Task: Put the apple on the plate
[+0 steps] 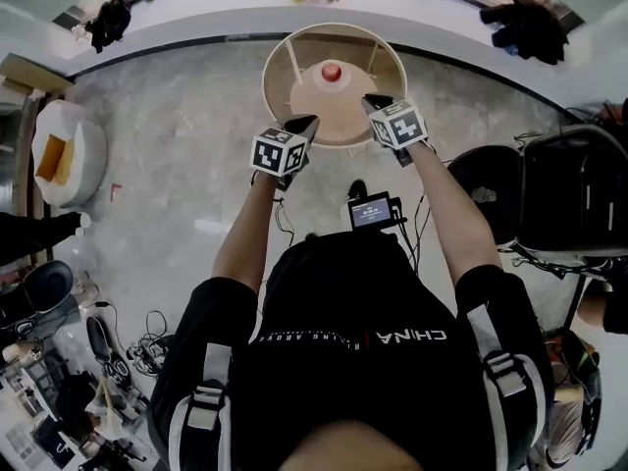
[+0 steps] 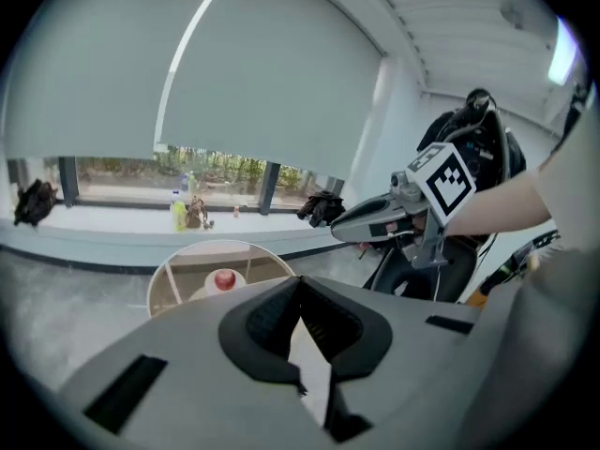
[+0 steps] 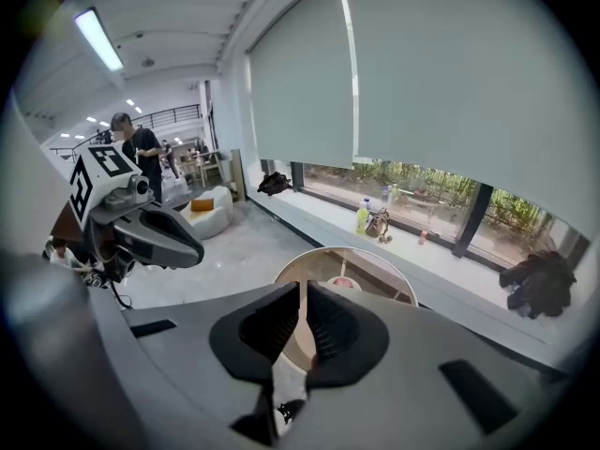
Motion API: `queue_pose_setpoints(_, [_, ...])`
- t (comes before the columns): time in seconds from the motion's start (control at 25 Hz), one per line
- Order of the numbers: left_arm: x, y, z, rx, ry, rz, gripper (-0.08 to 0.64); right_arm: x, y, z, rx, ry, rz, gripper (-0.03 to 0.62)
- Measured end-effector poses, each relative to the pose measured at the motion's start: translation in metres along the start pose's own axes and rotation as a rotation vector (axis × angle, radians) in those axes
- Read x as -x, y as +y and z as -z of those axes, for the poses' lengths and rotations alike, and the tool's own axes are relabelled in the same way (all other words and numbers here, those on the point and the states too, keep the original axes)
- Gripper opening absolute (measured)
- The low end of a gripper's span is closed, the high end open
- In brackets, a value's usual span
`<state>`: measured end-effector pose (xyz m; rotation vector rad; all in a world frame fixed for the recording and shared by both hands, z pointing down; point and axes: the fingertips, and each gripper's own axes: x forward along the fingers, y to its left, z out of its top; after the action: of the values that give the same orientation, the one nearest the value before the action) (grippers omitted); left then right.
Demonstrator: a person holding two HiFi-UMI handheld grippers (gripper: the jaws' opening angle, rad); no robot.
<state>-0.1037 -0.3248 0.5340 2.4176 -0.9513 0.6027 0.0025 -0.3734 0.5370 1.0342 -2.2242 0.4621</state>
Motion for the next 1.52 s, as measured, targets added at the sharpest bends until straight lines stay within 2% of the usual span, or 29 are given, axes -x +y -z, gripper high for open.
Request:
queue_pose_setpoints(0.08, [0.024,-0.013,0.019,0.055,-0.027,0.046,0.017,0.012,0.026,0.013,-0.003,0.009,0.022,0.049])
queue_pose_setpoints(0.16, [0.047,-0.022,0.037,0.073,-0.042,0.069,0.017,0.021,0.054,0.024,-0.021,0.01,0.038,0.049])
queue_pose_setpoints(0.4, [0.093,-0.041,0.092,0.08,0.017,0.078,0.017,0.051,0.123,0.045,-0.124,-0.006,0.086,0.049])
queue_pose_setpoints(0.56, [0.093,-0.07,0.111,0.061,0.024,0.08,0.017,0.067,0.147,0.066,-0.072,0.005,0.077,0.049])
queue_pose_setpoints(0.72, [0.102,-0.099,0.108,0.032,0.013,0.07,0.017,0.093,0.159,0.073,-0.03,-0.011,0.063,0.049])
queue_pose_setpoints(0.92, [0.103,-0.115,0.095,0.002,-0.025,-0.013,0.017,0.126,0.153,0.072,0.0,-0.055,0.064,0.049])
queue_pose_setpoints(1.04, [0.095,-0.125,0.09,-0.024,-0.025,-0.037,0.017,0.128,0.143,0.078,0.014,-0.057,0.039,0.049])
queue_pose_setpoints(1.24, [0.101,-0.111,0.072,-0.052,-0.017,-0.055,0.017,0.115,0.145,0.065,0.04,-0.049,-0.002,0.046])
queue_pose_setpoints(1.36, [0.104,-0.13,0.062,-0.066,-0.013,-0.064,0.017,0.131,0.147,0.069,0.075,-0.025,-0.039,0.047])
queue_pose_setpoints(1.52, [0.096,-0.136,0.071,-0.1,0.012,-0.063,0.017,0.129,0.148,0.08,0.115,-0.006,-0.061,0.047])
